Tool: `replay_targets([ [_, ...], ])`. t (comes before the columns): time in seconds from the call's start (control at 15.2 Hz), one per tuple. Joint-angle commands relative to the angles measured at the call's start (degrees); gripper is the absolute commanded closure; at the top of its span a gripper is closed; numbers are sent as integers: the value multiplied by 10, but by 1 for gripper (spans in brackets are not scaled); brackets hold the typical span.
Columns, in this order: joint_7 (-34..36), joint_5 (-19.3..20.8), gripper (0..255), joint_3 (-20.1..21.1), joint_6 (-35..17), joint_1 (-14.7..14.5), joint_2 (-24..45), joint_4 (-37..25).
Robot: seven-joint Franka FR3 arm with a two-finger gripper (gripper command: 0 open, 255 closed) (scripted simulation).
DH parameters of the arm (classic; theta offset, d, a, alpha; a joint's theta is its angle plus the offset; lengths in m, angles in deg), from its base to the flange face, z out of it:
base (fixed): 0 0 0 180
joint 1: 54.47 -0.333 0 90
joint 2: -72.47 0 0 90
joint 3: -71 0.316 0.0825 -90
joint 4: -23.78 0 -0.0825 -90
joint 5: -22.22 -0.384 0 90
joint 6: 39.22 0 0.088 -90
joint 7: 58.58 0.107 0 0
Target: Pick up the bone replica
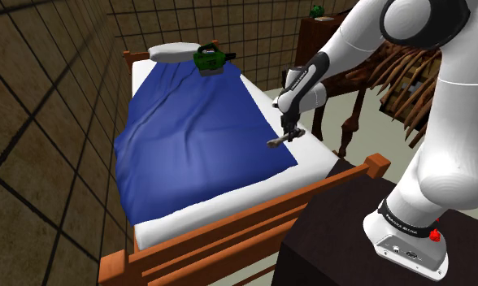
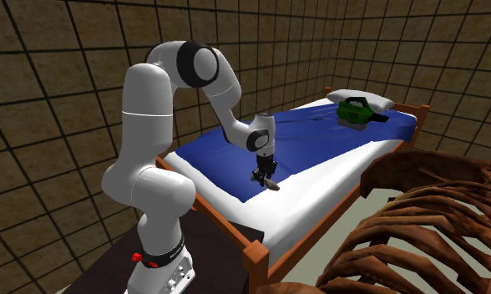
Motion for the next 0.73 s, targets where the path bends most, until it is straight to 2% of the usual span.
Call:
replay_targets([
  [0.0, 7, 11, 255, -7, 13, -5, -16, 3],
  [0.53, 35, 52, 255, -25, 70, -18, -75, 0],
  [0.66, 36, 53, 255, -25, 71, -18, -76, 0],
])
